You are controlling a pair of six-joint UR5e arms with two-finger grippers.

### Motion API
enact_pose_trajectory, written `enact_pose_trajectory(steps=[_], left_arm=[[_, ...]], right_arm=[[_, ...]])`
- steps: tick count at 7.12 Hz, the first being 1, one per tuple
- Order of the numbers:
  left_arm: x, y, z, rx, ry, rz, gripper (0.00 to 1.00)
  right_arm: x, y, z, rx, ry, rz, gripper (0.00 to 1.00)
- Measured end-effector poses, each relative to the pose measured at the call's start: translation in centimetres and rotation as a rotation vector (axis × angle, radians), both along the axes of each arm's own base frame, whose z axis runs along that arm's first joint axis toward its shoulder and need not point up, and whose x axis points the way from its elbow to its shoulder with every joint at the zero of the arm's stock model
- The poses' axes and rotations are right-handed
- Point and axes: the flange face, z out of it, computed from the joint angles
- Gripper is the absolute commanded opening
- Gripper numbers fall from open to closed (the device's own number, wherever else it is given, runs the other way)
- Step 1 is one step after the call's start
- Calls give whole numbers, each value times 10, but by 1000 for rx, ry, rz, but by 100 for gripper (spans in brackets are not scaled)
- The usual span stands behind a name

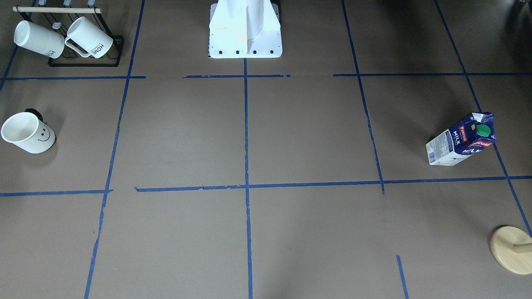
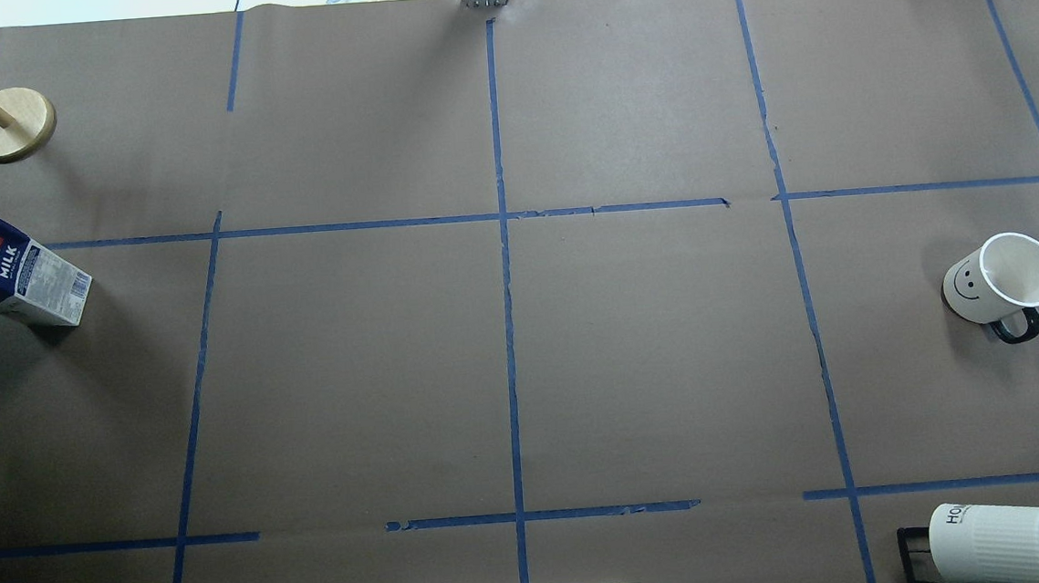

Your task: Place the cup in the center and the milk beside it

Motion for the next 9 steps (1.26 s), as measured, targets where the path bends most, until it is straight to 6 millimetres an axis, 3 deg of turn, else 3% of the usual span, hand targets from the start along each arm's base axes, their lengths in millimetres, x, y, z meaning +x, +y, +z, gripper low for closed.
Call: enact_pose_trajectory(steps=[3,9], left_arm=[[4,3,-22,-7,-8,26,100],[7,16,-11,-26,1,39,100]], right_arm=[[0,-3,-7,20,-2,2,100],[-10,-4,-9,64,-23,-8,100]])
